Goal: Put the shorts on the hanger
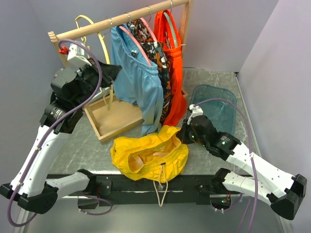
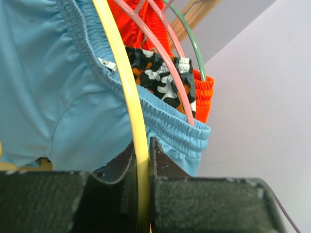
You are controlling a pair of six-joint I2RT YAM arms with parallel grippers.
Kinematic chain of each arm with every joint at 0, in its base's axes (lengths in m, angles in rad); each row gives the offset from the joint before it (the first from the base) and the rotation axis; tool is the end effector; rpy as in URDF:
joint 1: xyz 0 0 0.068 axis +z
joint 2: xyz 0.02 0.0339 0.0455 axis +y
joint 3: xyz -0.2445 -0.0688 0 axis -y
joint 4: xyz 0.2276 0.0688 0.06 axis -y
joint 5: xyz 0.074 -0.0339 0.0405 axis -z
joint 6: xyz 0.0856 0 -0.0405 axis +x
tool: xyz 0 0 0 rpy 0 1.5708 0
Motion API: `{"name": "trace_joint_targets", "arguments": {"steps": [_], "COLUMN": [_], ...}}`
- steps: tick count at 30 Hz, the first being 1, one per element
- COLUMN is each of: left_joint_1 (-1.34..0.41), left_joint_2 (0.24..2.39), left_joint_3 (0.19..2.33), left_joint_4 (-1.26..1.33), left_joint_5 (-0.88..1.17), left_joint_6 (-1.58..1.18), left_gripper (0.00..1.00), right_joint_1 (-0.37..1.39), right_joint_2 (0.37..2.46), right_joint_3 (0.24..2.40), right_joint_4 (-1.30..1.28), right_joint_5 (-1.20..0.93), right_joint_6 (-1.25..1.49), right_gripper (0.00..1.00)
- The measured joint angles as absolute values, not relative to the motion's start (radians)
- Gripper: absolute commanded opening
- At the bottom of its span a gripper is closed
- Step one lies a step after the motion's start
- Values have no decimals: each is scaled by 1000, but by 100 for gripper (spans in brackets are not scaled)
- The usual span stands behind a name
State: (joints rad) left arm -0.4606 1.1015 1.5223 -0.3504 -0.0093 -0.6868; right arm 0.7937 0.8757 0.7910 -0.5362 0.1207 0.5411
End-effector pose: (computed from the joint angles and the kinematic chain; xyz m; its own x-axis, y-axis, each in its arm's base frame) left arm 0.2260 -0.1112 0.4905 -0.2278 -0.5948 -0.7709 0.3772 0.6760 -0.6330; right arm 0.1648 0.1529 0.2493 -0.6789 0.0390 -0.7332 -0.3377 0.8702 0.3589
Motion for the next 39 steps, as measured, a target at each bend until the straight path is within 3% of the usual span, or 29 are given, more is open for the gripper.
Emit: {"name": "trace_joint_targets", "arguments": {"steps": [13, 24, 39], "left_joint_1": [-459, -459, -471], "left_joint_2": [1024, 771, 458], "left_joint_3": [1396, 1238, 1178], "left_joint_4": [-326, -366, -592], "left_joint_5": [105, 209, 561], "left_joint_6": [-675, -676, -673], "left_gripper": [1, 1, 1], "right_joint_1": [794, 794, 794], "right_joint_2": [888, 896, 899], "right_joint_3": [791, 791, 791], "right_joint_4": [-531, -531, -542], "right_joint_5": [120, 129, 177], "right_joint_6": [534, 534, 532], "right_gripper": [0, 0, 0]}}
